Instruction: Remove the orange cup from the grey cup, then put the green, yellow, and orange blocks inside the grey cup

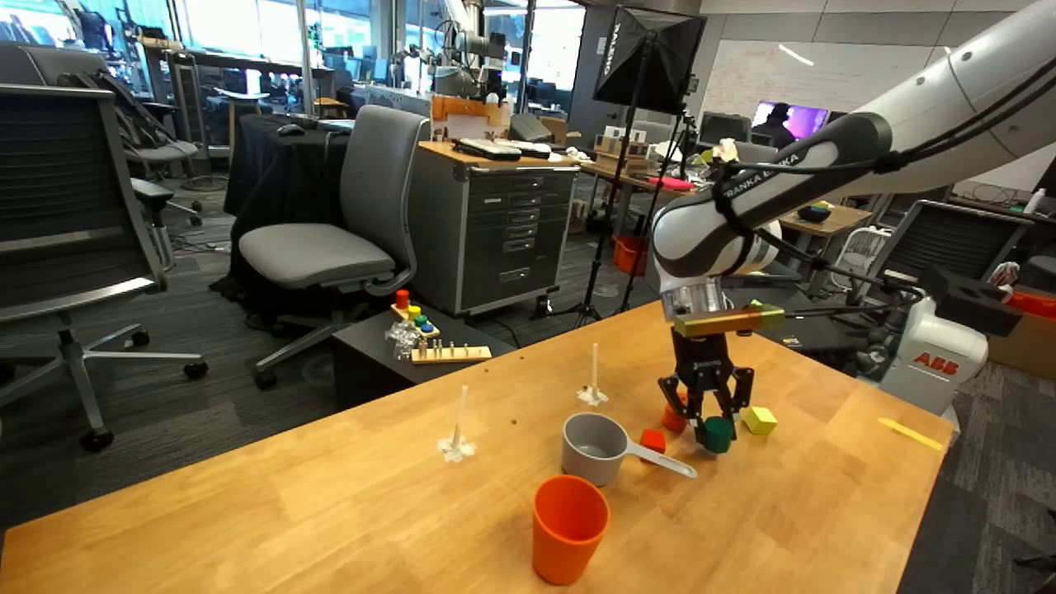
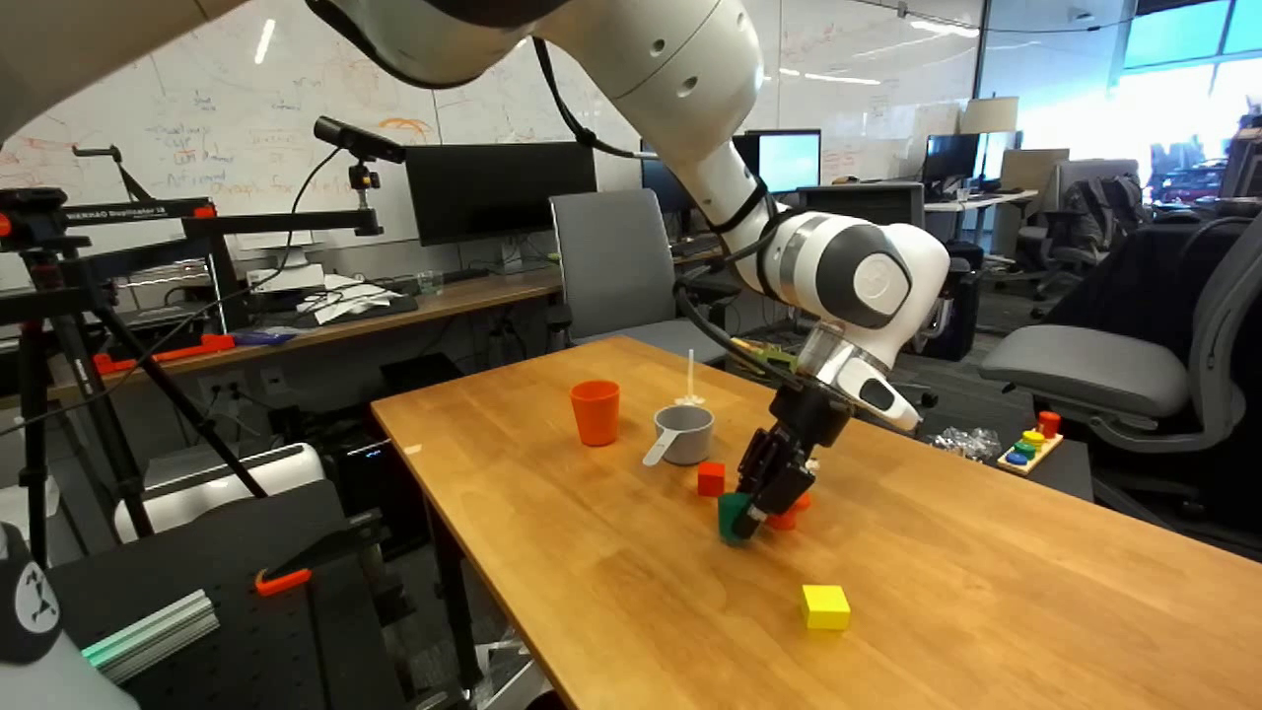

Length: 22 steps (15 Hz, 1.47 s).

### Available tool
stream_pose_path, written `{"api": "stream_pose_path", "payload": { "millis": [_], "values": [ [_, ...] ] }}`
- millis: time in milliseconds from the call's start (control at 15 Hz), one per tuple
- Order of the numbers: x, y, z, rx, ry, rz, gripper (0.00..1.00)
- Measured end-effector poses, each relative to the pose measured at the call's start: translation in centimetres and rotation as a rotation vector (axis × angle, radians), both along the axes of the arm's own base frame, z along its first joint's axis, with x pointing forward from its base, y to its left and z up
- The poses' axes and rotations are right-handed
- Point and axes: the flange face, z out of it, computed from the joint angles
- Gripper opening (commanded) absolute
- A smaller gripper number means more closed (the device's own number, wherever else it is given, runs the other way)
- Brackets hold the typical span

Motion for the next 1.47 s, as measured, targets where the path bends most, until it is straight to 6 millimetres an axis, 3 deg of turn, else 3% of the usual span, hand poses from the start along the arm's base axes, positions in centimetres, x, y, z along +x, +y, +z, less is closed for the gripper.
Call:
{"api": "stream_pose_path", "payload": {
  "millis": [467, 733, 1067, 1467],
  "values": [
    [1.5, 5.9, 7.9, 0.04, -0.102, 0.078, 0.18],
    [1.8, 10.0, 10.8, 0.057, -0.144, 0.135, 0.18],
    [1.8, 14.3, 11.0, 0.072, -0.156, 0.193, 0.18],
    [4.1, 18.0, 9.9, 0.07, -0.2, 0.223, 0.17]
  ]
}}
